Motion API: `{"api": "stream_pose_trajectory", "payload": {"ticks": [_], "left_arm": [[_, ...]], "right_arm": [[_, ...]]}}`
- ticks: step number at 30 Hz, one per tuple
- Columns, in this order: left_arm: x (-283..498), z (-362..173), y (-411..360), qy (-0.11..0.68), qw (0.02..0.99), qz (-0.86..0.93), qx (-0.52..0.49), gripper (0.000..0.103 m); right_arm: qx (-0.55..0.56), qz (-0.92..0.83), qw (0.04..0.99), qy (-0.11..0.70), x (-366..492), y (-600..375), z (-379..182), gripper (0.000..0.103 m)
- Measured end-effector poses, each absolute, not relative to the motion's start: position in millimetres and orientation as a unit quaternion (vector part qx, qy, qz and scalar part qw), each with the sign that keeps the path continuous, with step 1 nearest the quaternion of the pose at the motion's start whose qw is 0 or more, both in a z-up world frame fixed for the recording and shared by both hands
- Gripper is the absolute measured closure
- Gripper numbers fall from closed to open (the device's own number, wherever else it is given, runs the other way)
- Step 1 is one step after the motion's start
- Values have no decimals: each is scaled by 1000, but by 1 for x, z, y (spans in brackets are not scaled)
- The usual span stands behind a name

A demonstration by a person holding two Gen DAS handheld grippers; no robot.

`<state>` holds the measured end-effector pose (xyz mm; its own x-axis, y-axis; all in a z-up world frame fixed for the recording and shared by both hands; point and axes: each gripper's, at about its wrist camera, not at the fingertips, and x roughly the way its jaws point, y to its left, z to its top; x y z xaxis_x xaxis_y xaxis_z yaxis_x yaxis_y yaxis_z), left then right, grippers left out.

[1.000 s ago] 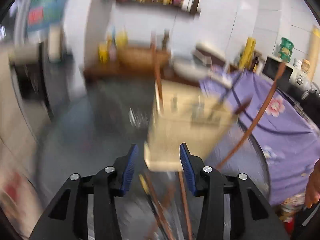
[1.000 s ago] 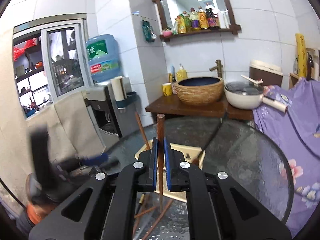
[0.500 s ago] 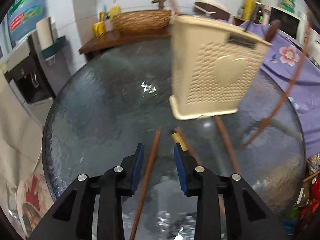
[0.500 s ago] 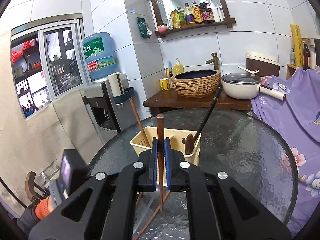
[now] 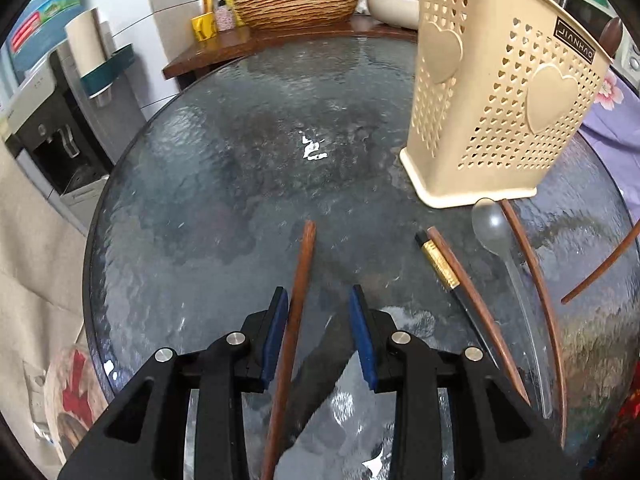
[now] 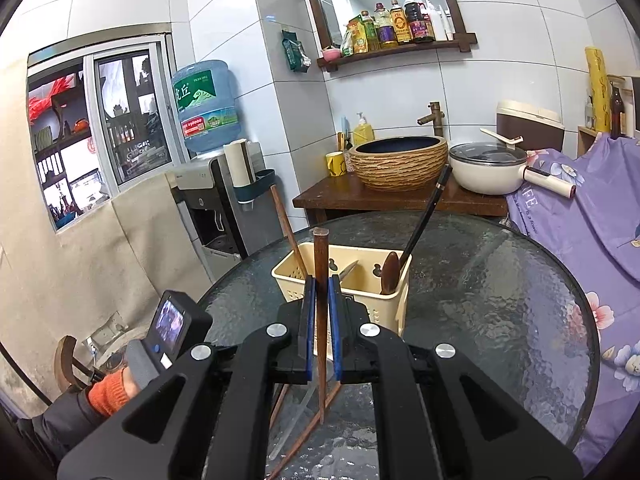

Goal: Organize utensils
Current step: 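Grasp another wooden chopstick from the table with the left tool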

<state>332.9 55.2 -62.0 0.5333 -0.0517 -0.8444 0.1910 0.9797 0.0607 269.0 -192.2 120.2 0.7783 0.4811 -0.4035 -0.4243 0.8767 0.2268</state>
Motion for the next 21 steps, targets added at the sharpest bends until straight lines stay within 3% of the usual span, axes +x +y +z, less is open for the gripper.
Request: {"api": "stream_pose_trajectory", "payload": {"ticks": [2, 6, 15, 21], "left_arm": [[340, -62, 57, 484, 869, -74, 66, 75], [349, -61, 56, 485, 869, -77, 66, 94], [344, -52, 46, 460, 884, -49, 67, 96], [312, 13, 43, 377, 923, -57, 40, 96]], "right_arm": [[64, 241, 940, 233, 270, -193, 120, 96], [66, 242, 939, 234, 270, -193, 120, 96], [60, 242, 940, 232, 270, -192, 121, 96], [62, 245, 941, 226, 267, -193, 127, 96]]}}
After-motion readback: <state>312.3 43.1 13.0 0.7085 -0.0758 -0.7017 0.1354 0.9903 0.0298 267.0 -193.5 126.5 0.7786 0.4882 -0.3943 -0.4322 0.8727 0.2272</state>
